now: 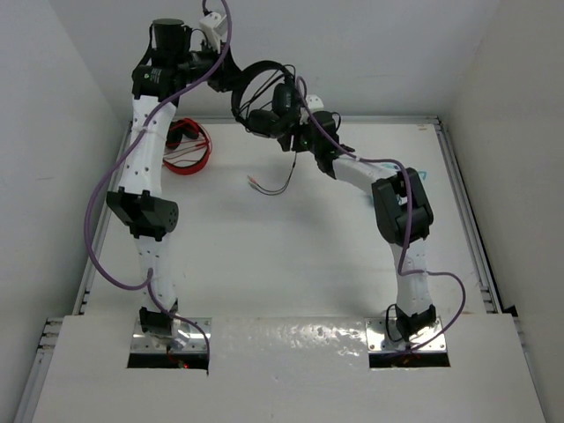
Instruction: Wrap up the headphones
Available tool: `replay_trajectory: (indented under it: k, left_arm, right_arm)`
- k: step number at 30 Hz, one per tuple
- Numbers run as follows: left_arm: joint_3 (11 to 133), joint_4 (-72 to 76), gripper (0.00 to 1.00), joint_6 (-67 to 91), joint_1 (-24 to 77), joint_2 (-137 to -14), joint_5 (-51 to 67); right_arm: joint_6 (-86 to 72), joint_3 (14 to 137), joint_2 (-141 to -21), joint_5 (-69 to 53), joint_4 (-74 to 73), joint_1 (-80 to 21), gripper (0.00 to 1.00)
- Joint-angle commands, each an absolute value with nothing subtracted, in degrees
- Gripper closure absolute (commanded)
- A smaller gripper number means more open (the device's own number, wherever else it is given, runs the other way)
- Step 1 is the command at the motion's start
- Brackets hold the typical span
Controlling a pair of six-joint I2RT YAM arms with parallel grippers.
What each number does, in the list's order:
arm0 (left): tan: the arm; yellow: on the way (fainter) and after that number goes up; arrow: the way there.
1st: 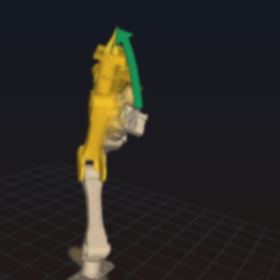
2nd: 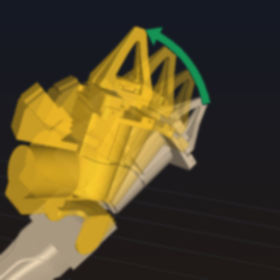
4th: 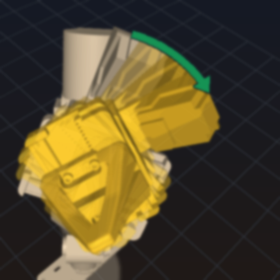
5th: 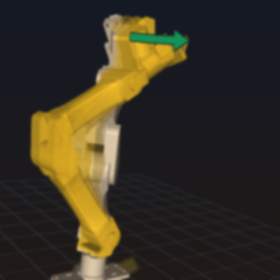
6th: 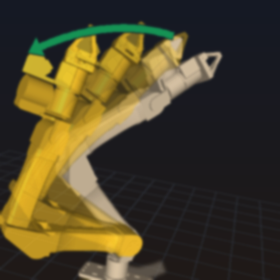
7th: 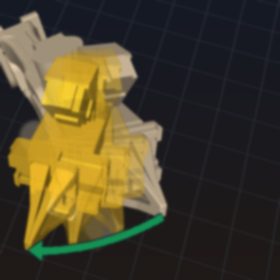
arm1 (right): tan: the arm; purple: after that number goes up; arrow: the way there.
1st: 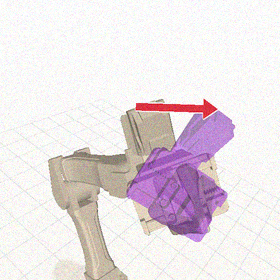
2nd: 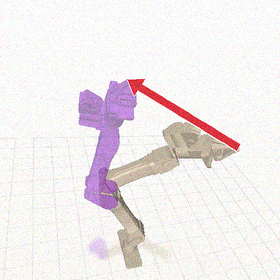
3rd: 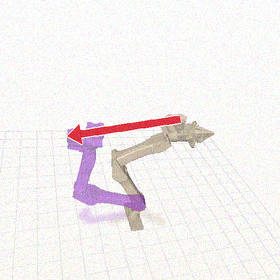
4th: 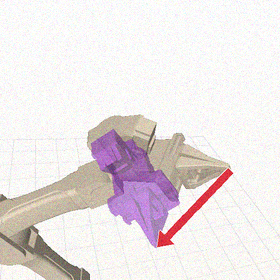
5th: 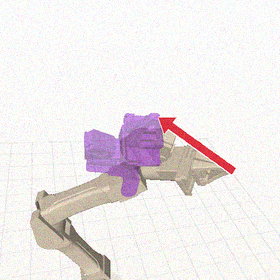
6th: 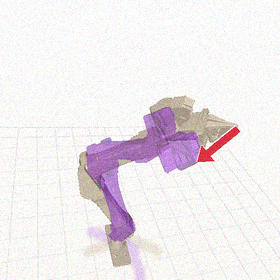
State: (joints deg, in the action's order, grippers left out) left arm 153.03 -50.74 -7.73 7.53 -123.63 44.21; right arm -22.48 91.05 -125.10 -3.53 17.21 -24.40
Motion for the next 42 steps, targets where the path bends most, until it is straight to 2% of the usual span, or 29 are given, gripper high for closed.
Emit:
replay_trajectory:
  k: [1,5,11,13,17,20,22,27,32,38,42]
  left_arm:
    - [155.9,-44.7,1.00,-2.6,6.5,-120.1,46.5]
    - [155.7,-43.0,1.00,-0.9,6.4,-120.4,46.4]
    - [155.1,-41.2,1.00,1.1,6.3,-120.6,46.2]
    - [155.0,-41.0,1.00,1.1,6.3,-120.6,45.9]
    - [155.1,-40.4,1.00,1.8,6.3,-120.4,45.6]
    - [155.0,-38.9,1.00,4.0,6.1,-120.2,43.9]
    - [154.2,-37.3,1.00,8.0,5.6,-120.1,39.8]
    - [148.5,-30.1,1.00,20.4,3.5,-121.0,33.0]
    - [143.7,-27.7,1.00,25.2,2.8,-122.5,24.6]
    - [137.5,-25.7,1.00,19.2,3.1,-123.1,15.6]
    - [129.1,-22.6,1.00,5.4,4.1,-122.9,7.7]
  right_arm:
    - [-24.4,89.8,-126.1,-4.7,21.4,-24.3,0.38]
    - [-27.1,84.7,-126.2,-2.9,24.4,-24.7,0.34]
    - [-31.6,84.2,-128.6,-1.9,25.9,-25.7,0.32]
    - [-31.6,83.9,-128.9,-0.3,26.2,-26.4,0.32]
    - [-33.6,85.2,-131.0,4.5,24.5,-27.9,0.40]
    - [-36.0,85.8,-132.8,6.3,22.9,-28.7,0.79]
    - [-37.6,84.7,-132.5,6.8,21.7,-29.6,1.00]
    - [-34.0,86.0,-128.7,5.7,14.7,-35.4,1.00]
    - [-23.0,93.2,-126.1,-0.3,-2.3,-43.5,1.00]
    - [-13.4,101.0,-123.5,-6.7,-17.6,-51.6,1.00]
    - [-10.5,111.5,-122.3,-11.7,-25.7,-54.0,1.00]
